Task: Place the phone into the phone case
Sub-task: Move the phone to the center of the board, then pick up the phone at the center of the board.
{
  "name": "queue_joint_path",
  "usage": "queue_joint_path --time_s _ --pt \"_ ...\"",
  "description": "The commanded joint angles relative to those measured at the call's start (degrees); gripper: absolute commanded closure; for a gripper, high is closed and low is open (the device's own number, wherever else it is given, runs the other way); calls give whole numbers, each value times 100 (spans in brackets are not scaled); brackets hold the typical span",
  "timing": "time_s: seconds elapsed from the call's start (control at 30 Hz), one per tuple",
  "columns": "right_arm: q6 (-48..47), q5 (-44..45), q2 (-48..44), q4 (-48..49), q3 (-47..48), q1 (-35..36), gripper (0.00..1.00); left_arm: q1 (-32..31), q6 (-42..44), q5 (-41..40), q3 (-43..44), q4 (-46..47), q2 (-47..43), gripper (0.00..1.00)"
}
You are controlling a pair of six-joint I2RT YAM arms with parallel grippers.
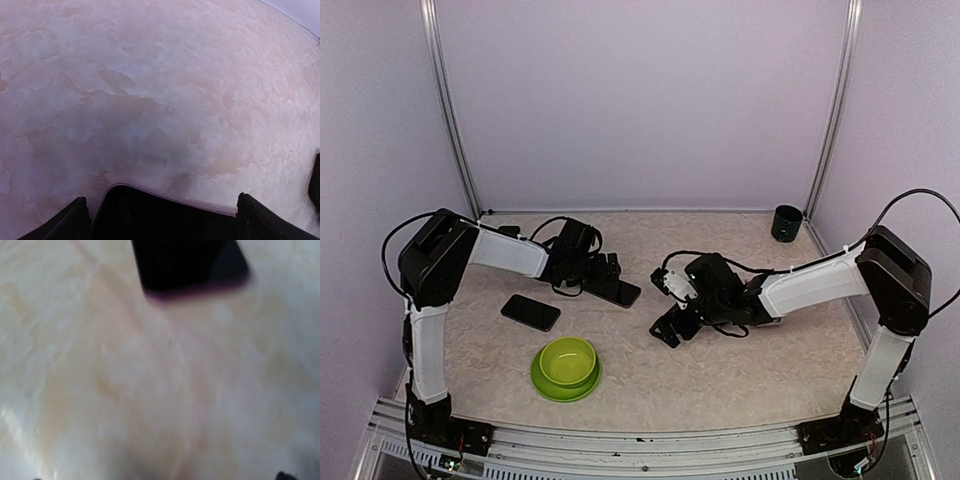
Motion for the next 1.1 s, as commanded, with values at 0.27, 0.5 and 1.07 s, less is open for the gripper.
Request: queue_joint_path --time_s 0.27,0.5,1.07 --pt "-1029 355 1263 35 1399 49 0 -270 -38 302 -153 -53 182 1" --pt "-1260 270 1915 -173 2164 -32 0 -224 -33 76 -467 -43 -389 1" --pt "-1308 -589 2546 -655 3036 -447 0 -214 -473 -102 -1734 237 -1953 1"
